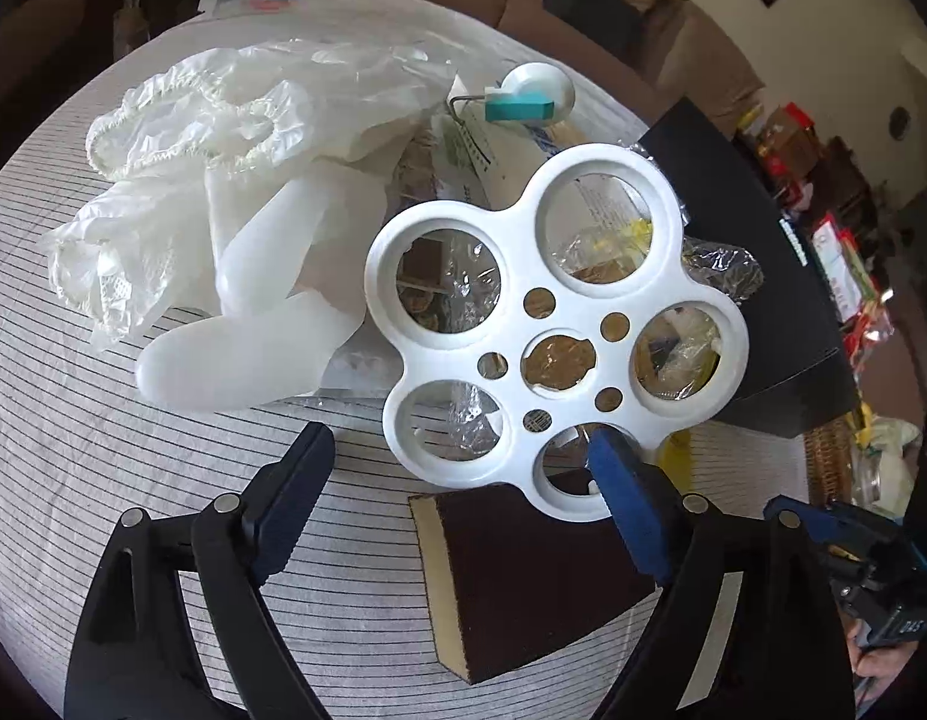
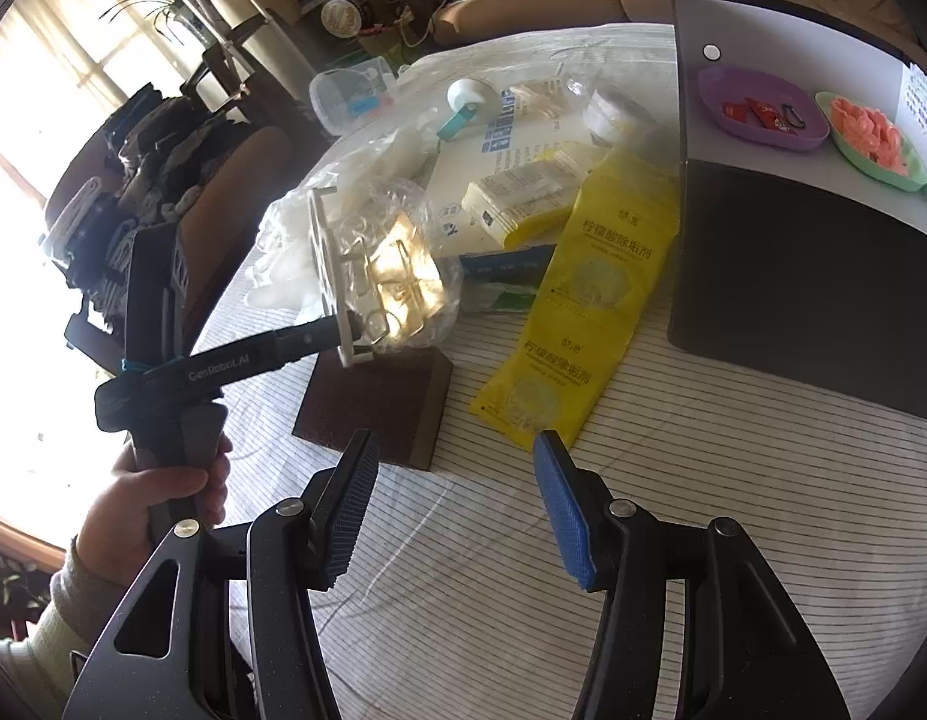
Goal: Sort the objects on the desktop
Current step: 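Move the left gripper toward the white ring holder on the table, then grasp the white ring holder with the left gripper while the right gripper reaches for wooden sticks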
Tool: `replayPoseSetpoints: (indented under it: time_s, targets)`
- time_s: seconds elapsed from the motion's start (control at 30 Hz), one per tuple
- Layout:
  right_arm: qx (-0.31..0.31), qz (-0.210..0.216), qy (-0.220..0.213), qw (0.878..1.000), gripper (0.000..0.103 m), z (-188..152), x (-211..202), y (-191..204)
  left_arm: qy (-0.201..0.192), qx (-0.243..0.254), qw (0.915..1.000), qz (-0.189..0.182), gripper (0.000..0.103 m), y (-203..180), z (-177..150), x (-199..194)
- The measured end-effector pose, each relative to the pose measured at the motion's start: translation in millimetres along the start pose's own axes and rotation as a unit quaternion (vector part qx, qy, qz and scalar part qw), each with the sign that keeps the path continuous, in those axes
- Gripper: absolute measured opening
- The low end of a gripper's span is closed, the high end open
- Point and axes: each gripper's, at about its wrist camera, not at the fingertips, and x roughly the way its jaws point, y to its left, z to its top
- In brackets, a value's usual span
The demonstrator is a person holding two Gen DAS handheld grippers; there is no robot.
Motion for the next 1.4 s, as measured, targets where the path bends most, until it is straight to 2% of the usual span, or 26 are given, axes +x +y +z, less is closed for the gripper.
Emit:
replayPoseSetpoints:
  time_s: [0.1,0.2,0.27,0.43,0.53,0.63,0.73,0.83,0.87,0.93,1.03,1.1,1.2,1.27,1.4]
  targets:
    - [0.000,-0.004,0.004,1.000,0.056,-2.8,2.0,-0.8,-0.005,0.010,0.9999,-0.009,0.083,-3.2,2.0,2.3]
    - [0.007,-0.006,0.004,1.000,0.056,-2.7,2.0,-4.8,-0.007,0.022,0.9995,-0.020,0.049,-9.7,0.9,1.5]
    - [0.010,-0.007,0.002,1.000,0.056,-1.8,0.9,-5.5,-0.019,0.040,0.9990,-0.013,0.049,-18.6,1.0,-6.5]
    - [0.000,-0.008,-0.001,1.000,0.056,-1.5,-1.3,-1.0,-0.059,0.060,0.9961,-0.027,0.049,-30.0,8.3,-43.7]
    - [-0.008,-0.004,-0.007,1.000,0.056,-3.1,-4.9,2.6,-0.079,0.039,0.9954,-0.039,0.049,-16.6,16.0,-62.2]
    - [-0.020,-0.012,-0.018,1.000,0.056,3.0,-12.1,7.3,-0.080,-0.009,0.9954,-0.052,0.049,6.7,27.8,-70.9]
    - [-0.030,-0.013,-0.047,0.998,0.056,31.9,-24.3,11.8,-0.083,-0.034,0.9940,-0.062,0.049,19.2,36.0,-71.9]
    - [-0.058,-0.030,-0.054,0.996,0.057,91.1,-22.7,17.4,-0.078,-0.032,0.9945,-0.061,0.049,20.2,41.1,-68.7]
    - [-0.073,-0.042,-0.056,0.995,0.063,116.0,-18.0,18.2,-0.076,-0.032,0.9946,-0.063,0.049,20.0,42.6,-67.2]
    - [-0.104,-0.071,-0.038,0.991,0.070,163.0,1.6,16.6,-0.076,-0.028,0.9948,-0.062,0.049,17.1,45.8,-66.5]
    - [-0.131,-0.114,0.015,0.985,0.070,224.2,49.1,7.8,-0.076,-0.021,0.9948,-0.064,0.049,13.7,54.2,-66.1]
    - [-0.154,-0.140,0.049,0.977,0.068,252.5,82.1,3.4,-0.076,-0.019,0.9947,-0.066,0.049,14.4,59.8,-66.4]
    - [-0.206,-0.180,0.106,0.956,0.067,276.6,129.4,-1.8,-0.079,-0.026,0.9939,-0.073,0.049,19.2,67.0,-66.9]
    - [-0.226,-0.189,0.139,0.945,0.066,281.2,151.8,-10.9,-0.078,-0.031,0.9935,-0.076,0.049,23.6,69.9,-64.4]
    - [-0.243,-0.176,0.182,0.936,0.066,285.3,180.2,-30.0,-0.067,-0.038,0.9930,-0.090,0.049,27.0,69.4,-56.3]
